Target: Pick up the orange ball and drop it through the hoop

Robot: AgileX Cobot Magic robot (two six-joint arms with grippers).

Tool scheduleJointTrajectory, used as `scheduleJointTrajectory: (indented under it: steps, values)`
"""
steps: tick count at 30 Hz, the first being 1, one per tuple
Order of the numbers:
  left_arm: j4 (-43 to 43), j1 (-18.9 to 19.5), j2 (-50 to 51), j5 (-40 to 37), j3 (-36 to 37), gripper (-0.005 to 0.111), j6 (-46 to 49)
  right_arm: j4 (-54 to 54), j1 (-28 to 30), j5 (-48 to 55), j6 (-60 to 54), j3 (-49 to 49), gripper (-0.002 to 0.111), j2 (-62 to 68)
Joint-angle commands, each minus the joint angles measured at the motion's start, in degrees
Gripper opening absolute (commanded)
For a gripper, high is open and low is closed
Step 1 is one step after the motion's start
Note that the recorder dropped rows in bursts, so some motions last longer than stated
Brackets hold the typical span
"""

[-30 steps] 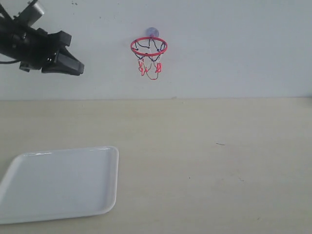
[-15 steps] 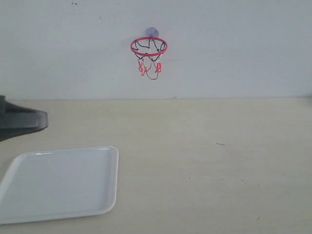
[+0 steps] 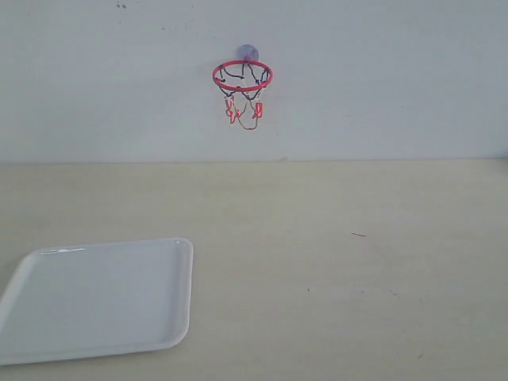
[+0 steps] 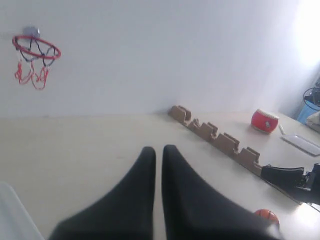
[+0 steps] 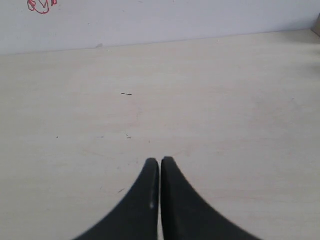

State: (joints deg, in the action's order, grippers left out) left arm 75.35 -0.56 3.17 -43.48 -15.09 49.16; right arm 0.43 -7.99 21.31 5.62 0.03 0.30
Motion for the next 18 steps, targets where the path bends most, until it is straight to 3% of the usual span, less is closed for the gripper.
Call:
scheduleJointTrajectory:
  steps: [1,6,18]
  values:
    - [-1.23,0.25,-3.17,0.85,0.92,0.004,-0.07,-0.43,-0.02,-0.22,-0.1,-0.03,0.0,-0.3]
    - [-3.85,0.25,-3.17,-2.7,2.29,0.004,-0.07,-0.43,-0.02,-0.36,-0.1,-0.03,0.0,-0.3]
    - [-3.85,0.25,-3.17,-2.45,2.62,0.004,-0.07,-0.43,-0.02,-0.26,-0.1,-0.03,0.0,-0.3]
